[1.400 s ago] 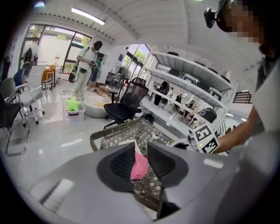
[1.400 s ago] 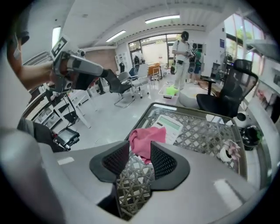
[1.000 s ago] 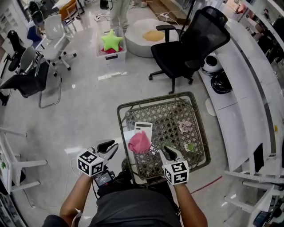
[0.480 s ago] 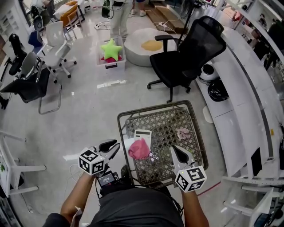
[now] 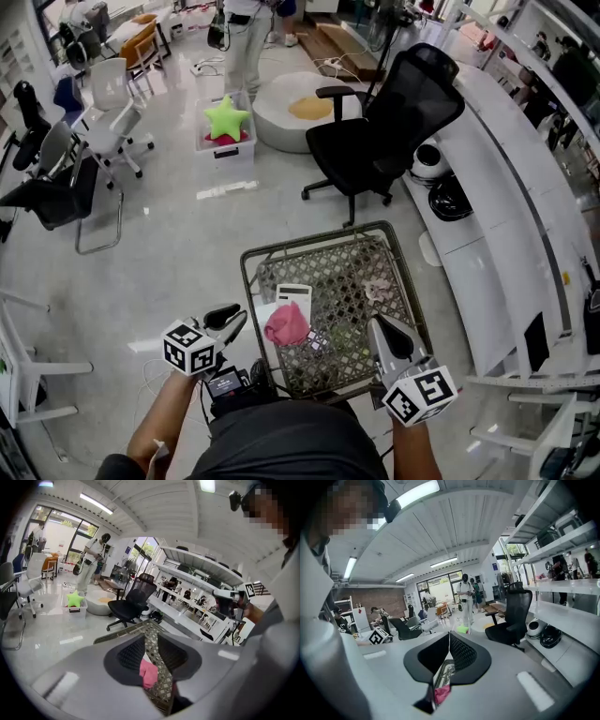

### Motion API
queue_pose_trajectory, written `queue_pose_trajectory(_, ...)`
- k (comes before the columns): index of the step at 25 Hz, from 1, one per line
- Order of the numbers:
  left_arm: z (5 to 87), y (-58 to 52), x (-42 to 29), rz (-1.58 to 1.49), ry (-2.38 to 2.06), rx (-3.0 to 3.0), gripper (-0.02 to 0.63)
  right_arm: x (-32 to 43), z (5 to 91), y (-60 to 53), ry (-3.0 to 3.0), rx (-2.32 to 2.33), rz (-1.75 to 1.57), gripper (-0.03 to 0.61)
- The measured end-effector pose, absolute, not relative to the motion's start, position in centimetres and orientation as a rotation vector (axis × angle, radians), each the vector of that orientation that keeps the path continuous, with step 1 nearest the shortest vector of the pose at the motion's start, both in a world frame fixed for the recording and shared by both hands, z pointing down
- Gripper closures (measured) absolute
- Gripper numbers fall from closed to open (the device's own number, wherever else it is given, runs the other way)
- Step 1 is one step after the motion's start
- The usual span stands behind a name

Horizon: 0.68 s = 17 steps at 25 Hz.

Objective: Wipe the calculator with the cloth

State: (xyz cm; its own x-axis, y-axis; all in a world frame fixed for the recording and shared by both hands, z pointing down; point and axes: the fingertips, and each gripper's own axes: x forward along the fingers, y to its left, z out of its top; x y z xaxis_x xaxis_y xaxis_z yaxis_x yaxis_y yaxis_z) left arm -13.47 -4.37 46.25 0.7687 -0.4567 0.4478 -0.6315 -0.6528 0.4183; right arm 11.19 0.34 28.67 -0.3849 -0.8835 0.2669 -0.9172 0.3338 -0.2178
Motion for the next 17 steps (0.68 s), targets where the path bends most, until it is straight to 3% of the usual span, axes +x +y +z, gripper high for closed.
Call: queue_pose_trajectory(17, 46.54, -3.91, -13.66, 0.389, -0.81, 2.399, 0.505, 10.89, 28.46, 1.13, -2.459, 1.695, 0.489, 0.572)
